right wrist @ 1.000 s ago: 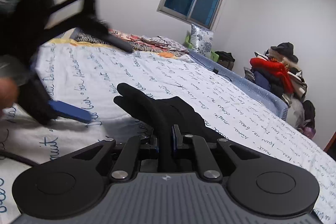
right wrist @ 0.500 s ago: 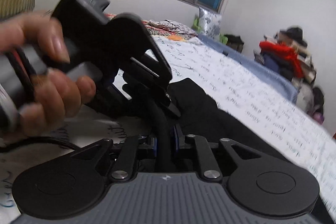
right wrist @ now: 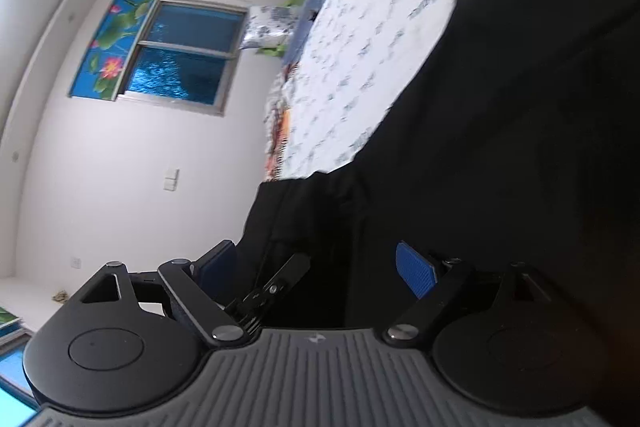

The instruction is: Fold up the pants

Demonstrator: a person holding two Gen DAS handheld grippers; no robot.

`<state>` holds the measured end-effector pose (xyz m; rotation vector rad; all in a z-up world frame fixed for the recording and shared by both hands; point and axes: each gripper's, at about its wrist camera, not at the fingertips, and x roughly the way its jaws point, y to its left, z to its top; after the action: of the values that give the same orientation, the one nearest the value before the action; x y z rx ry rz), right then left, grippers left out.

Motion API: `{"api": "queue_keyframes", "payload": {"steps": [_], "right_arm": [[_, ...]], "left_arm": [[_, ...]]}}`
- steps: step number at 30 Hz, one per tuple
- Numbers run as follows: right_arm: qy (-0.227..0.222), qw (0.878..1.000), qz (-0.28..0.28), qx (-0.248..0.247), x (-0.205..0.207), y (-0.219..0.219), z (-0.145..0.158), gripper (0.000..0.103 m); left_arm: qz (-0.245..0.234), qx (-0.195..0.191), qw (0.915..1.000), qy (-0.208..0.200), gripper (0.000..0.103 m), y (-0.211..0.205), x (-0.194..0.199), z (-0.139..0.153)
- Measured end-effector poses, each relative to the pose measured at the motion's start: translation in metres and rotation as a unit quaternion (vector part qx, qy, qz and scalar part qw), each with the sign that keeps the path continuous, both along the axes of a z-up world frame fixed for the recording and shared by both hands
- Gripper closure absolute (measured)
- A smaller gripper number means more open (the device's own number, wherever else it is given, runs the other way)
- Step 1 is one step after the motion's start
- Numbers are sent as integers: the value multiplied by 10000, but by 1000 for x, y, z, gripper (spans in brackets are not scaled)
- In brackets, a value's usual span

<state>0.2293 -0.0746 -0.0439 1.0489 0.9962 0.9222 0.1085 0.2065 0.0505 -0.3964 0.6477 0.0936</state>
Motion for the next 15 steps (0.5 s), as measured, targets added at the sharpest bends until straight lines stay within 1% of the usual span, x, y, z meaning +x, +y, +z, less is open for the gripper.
{"api": "queue_keyframes", "payload": {"steps": [2, 4, 7, 8, 9, 10, 12, 14, 15], "right_arm": [[0, 10000, -12, 55, -2, -3, 0, 15], [11, 10000, -4, 35, -2, -4, 0, 15], [55, 10000, -23, -14, 0, -5, -3, 16], [41, 10000, -19, -30, 0, -4, -2, 16], [20, 10000, -1, -42, 2, -2, -2, 16], [6, 10000, 26, -52, 2, -1, -2, 16], [-15, 10000, 43, -30, 2, -2, -4, 16], [36, 10000, 16, 48, 3, -4, -7, 16], [88, 9999, -10, 115, 4, -5, -8, 16]], "left_arm": [[141, -230, 9996, 110, 88, 12, -4, -4], [307, -541, 9977, 268, 88, 30, -5, -6], [527, -1009, 9920, 542, 86, 54, -1, -12], [557, -1104, 9905, 604, 86, 59, 1, -13], [596, -1118, 9898, 650, 85, 60, 3, -14], [605, -1035, 9906, 656, 86, 57, 3, -13], [509, -590, 9955, 548, 87, 41, 3, -2], [188, -49, 9991, 374, 87, 14, 0, 11], [-113, 123, 9993, 331, 85, -1, -2, 16]]}}
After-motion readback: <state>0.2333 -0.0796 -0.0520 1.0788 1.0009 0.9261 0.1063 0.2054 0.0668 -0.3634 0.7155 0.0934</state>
